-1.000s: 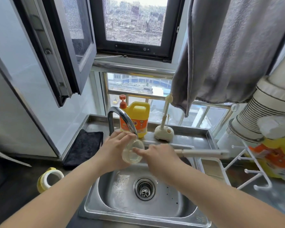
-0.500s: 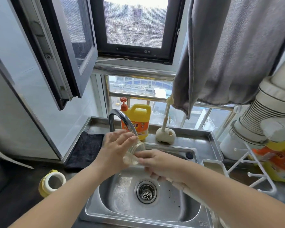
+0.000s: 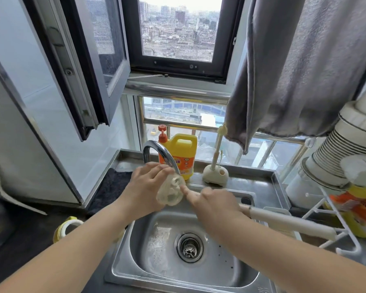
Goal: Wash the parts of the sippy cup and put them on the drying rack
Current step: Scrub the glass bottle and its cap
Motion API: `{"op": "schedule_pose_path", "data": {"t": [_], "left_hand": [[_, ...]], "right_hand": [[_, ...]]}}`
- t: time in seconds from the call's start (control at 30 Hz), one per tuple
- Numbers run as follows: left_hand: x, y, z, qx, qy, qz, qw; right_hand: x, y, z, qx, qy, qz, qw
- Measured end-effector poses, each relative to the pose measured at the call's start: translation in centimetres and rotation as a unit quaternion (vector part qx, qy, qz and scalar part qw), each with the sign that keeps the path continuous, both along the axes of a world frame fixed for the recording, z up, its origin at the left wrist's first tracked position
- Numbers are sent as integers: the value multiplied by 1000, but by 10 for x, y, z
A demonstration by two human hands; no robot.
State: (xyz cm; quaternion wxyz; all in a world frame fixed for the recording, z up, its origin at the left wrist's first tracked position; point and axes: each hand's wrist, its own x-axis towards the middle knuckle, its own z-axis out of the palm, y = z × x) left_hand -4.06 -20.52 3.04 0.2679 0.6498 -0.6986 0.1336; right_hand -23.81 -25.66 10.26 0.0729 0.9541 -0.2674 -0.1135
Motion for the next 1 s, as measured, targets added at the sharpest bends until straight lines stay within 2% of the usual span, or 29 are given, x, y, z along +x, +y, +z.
{"op": "schedule_pose_path", "data": {"t": [0.1, 0.13, 0.17, 0.2, 0.23, 0.3, 0.33, 0.37, 0.4, 0.43, 0.47, 0.53, 0.6, 0.67, 0.77, 0.87, 0.93, 1.0], "left_hand": [[-2, 5, -3, -46, -44, -16, 998], [-3, 6, -6, -66, -54, -14, 996], [-3, 7, -8, -82, -58, -4, 995], [-4, 8, -9, -97, -53, 10, 994], [-4, 7, -8, -113, -43, 26, 992], [-5, 5, -3, -143, -23, 44, 988], [-5, 4, -1, -154, -17, 44, 987], [-7, 3, 1, -162, -13, 42, 986], [-9, 2, 2, -171, -8, 41, 984], [-11, 2, 2, -178, 1, 42, 983], [-13, 3, 0, -177, 15, 43, 983], [-16, 8, -7, -129, 46, 37, 990], [-16, 15, -14, -49, 72, 16, 996], [-12, 25, -13, -5, 80, -8, 997], [-2, 35, 4, -17, -7, -14, 1000], [7, 37, 23, 27, -111, 60, 992], [10, 36, 22, 24, -132, 86, 987], [12, 37, 15, 26, -106, 78, 991]], "right_hand": [[4, 1, -4, 150, -24, -28, 988], [4, 0, -4, 237, -56, -44, 969], [4, -1, -3, 335, -94, -65, 935], [4, -1, -2, 443, -136, -103, 880], [4, -2, 0, 553, -181, -151, 799], [6, -2, 6, 725, -243, -225, 605], [8, -3, 8, 775, -260, -239, 524], [10, -1, 10, 807, -271, -245, 464], [12, 1, 10, 824, -277, -247, 428], [15, 4, 9, 831, -281, -246, 413], [16, 7, 8, 829, -282, -244, 416], [17, 13, 5, 807, -282, -235, 462], [16, 11, 4, 760, -272, -232, 542], [15, 7, 6, 689, -249, -229, 641], [13, 5, 9, 589, -206, -200, 755], [15, 14, 8, 459, -145, -118, 868], [18, 21, 10, 384, -131, -67, 912], [18, 22, 12, 273, -106, 0, 956]]}}
